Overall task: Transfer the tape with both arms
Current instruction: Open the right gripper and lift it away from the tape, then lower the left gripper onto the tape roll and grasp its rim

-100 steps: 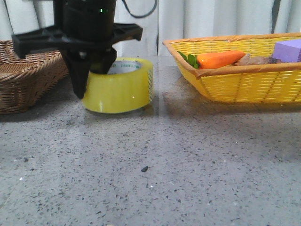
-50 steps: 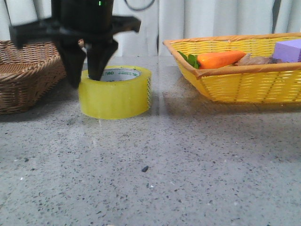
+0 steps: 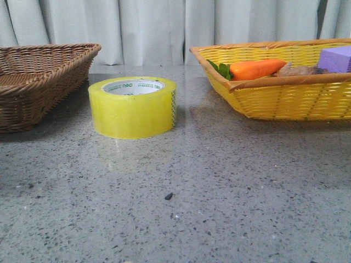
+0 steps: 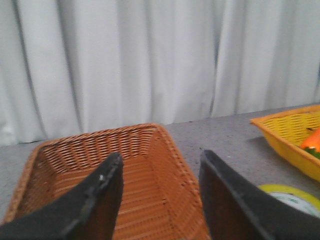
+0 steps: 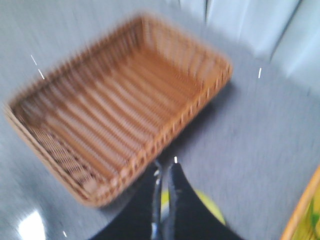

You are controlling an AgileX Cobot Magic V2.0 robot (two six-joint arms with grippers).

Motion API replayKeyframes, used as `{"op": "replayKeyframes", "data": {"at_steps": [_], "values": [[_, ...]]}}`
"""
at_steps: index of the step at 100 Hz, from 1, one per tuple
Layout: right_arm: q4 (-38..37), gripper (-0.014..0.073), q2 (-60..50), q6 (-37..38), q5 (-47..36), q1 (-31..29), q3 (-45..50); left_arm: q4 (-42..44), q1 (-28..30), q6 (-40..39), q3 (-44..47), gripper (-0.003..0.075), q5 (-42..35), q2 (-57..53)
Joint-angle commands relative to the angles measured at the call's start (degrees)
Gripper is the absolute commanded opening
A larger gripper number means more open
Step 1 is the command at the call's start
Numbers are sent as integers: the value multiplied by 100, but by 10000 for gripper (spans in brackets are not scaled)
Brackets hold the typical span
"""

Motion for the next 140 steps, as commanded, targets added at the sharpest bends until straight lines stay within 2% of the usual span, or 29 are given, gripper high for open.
{"op": "replayKeyframes", "data": {"at_steps": [1, 30, 50, 67, 84, 102, 140], "values": [[-108, -74, -762, -68, -858, -5, 81, 2, -483, 0, -435, 330, -440, 349], [-127, -74, -2362, -68, -1252, -5, 1454, 2, -1536, 0, -1429, 330, 62, 2063], [-602, -74, -3336, 289, -1513, -5, 2427, -172, -2076, 0, -2464, 338, 1261, 3318], [-920, -74, -3926, 598, -1438, -5, 2770, -187, -2443, 111, -3280, 338, 1979, 4281], [-920, -74, -4185, 680, -1278, -5, 2839, -235, -2511, 140, -3914, 337, 2639, 5073], [-920, -74, -4225, 681, -946, -5, 2839, -235, -2511, 140, -4291, 337, 2908, 5651], [-920, -74, -4225, 795, -759, -5, 2839, -341, -2272, 140, -4397, 336, 2976, 6215]]}}
